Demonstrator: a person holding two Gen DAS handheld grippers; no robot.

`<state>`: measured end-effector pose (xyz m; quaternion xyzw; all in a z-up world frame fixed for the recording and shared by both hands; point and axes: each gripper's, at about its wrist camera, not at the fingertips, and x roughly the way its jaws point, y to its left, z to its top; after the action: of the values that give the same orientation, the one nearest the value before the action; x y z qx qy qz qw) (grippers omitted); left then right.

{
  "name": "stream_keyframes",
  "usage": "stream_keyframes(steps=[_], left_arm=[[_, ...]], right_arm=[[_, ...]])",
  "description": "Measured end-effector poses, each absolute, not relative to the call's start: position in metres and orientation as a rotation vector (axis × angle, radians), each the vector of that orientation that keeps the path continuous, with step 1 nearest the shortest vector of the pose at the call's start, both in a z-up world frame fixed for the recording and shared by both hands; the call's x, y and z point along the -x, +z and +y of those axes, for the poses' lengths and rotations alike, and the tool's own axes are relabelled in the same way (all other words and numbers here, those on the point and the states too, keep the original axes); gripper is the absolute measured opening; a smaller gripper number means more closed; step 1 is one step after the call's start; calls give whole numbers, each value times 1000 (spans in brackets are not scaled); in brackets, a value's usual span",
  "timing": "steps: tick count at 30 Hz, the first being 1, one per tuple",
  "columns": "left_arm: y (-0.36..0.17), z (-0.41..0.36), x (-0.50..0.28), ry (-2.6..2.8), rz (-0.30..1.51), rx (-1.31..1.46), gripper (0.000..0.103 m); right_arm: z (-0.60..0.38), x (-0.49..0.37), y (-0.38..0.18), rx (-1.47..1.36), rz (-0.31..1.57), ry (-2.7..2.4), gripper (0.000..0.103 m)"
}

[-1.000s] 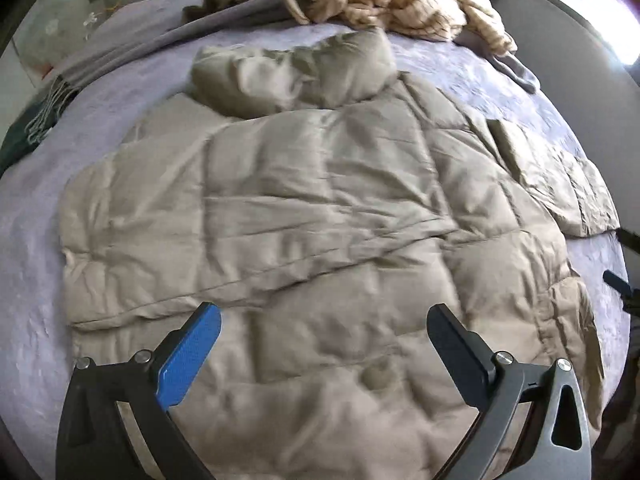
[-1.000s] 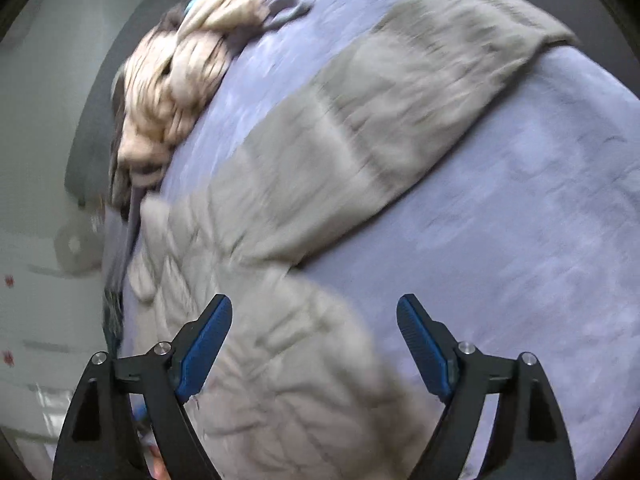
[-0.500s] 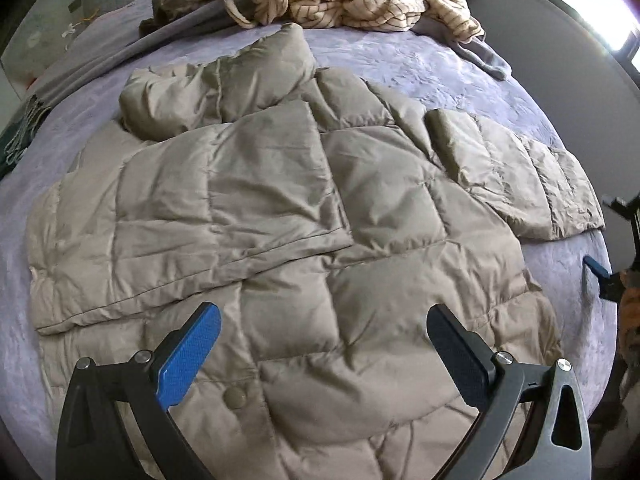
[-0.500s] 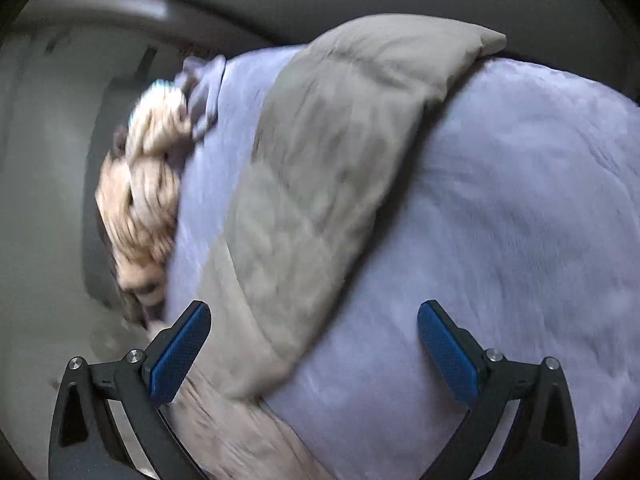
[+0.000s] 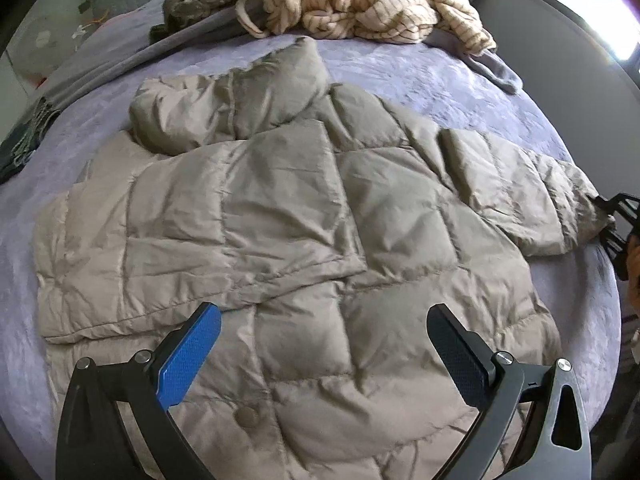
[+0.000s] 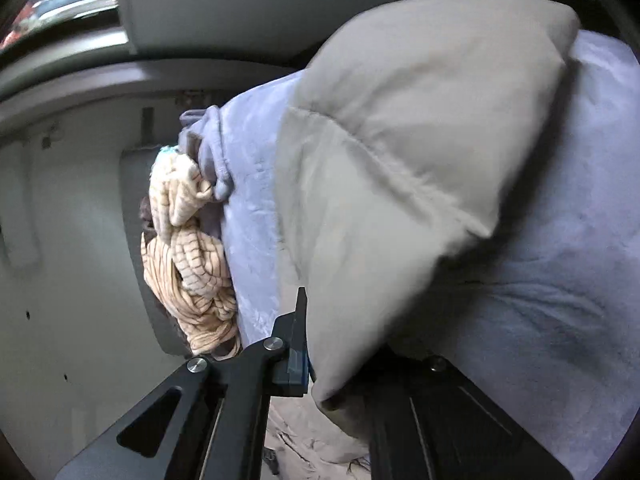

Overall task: Fold large clothes
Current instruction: 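Fold the held sleeve across the jacket body with the right gripper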

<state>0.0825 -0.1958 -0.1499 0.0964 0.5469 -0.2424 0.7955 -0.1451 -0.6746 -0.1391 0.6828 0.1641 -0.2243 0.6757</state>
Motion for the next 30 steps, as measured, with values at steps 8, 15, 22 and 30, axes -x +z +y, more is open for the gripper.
stream_keyframes(steps=[8,15,22,30], left_arm=[[-145,-161,-107,-470,1130,-209,103],[-141,-113,-134,-386,1096,-162,103],[-148,-61,-153,-290,1093,-109,103],[-172,-35,-161,-273,1129,-63,103]], right_arm=[[-615,69,-50,-1137,486,-345,6],[-460,-49,-4,-539,680,-156,6],[-319,-114,-81,-221,932,15,6],[-317,-121,-168,-345,1134,-62,7]])
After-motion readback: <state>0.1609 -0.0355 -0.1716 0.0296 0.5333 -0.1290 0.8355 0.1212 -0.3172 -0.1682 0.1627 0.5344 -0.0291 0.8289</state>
